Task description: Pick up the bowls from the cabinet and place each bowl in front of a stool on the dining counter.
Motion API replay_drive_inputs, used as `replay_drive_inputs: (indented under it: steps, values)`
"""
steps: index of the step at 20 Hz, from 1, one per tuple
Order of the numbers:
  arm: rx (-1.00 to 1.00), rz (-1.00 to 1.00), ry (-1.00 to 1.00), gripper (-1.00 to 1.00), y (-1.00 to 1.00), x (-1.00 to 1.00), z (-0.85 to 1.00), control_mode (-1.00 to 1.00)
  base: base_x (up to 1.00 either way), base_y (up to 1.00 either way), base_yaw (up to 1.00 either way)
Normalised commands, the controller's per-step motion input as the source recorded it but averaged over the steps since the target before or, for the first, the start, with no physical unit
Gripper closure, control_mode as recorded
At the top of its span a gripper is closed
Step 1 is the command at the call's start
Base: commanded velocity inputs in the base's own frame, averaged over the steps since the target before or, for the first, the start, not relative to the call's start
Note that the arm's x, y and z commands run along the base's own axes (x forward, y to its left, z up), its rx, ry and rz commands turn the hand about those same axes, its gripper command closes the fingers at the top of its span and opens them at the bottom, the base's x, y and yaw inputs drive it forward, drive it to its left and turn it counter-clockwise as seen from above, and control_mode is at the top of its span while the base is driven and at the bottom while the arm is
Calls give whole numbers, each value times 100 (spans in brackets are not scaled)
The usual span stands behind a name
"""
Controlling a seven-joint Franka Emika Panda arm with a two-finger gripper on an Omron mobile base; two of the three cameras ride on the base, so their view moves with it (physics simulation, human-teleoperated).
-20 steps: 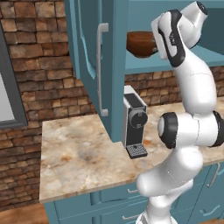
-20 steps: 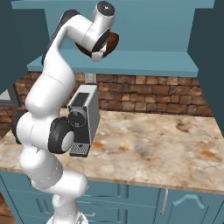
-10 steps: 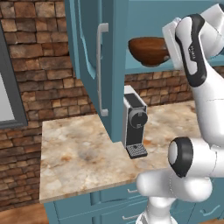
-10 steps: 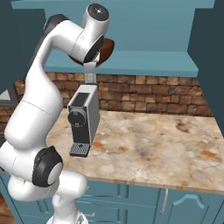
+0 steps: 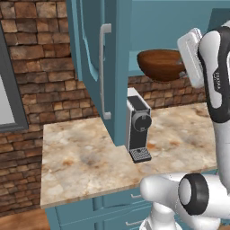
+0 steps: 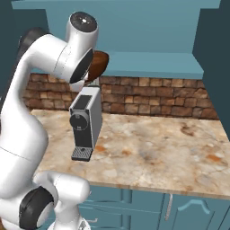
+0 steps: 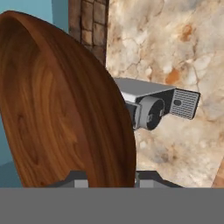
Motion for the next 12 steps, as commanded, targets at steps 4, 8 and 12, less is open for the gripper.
replay_drive_inputs:
  steps: [4, 8, 12]
  values:
    - [1, 0, 14, 100, 13, -100, -7, -100, 0, 0, 0]
    - [6, 0, 10, 100, 0, -96, -23, -100, 0, 0, 0]
    - [4, 0, 0, 100, 0, -48, -31, -100, 0, 0, 0]
